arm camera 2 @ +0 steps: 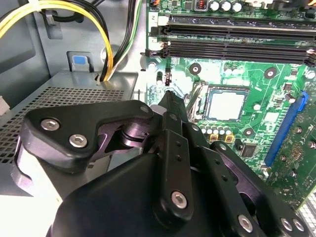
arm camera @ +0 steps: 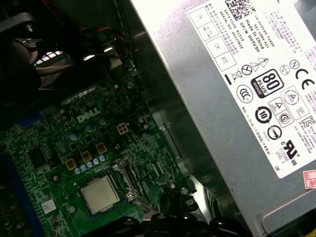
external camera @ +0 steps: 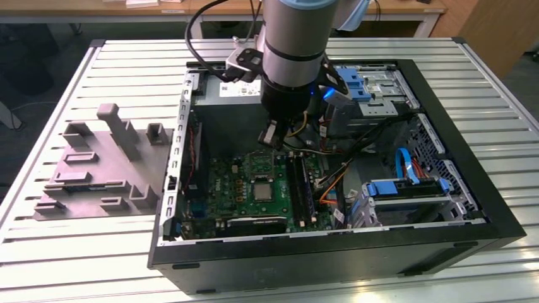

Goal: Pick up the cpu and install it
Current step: 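Close the cpu cover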

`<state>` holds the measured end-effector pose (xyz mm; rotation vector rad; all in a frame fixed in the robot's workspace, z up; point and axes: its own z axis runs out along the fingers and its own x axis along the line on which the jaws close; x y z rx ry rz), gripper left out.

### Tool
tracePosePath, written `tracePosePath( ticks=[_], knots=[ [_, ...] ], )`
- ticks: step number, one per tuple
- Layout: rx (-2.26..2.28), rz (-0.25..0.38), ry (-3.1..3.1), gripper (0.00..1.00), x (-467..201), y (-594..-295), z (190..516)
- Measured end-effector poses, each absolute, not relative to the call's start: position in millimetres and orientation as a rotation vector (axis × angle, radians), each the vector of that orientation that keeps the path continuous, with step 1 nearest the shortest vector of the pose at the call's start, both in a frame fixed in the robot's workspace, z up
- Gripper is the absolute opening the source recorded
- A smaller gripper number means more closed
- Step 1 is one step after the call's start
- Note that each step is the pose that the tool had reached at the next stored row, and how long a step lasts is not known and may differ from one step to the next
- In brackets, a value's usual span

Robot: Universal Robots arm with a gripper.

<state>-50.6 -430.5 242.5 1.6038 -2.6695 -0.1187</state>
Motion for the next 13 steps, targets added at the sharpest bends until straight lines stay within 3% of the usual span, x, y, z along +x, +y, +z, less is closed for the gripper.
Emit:
tracePosePath(
  ticks=[13],
  knots=[
    [1.608, -0.118, -2.667, 0.11, -50.7, -430.5, 246.6]
  ],
)
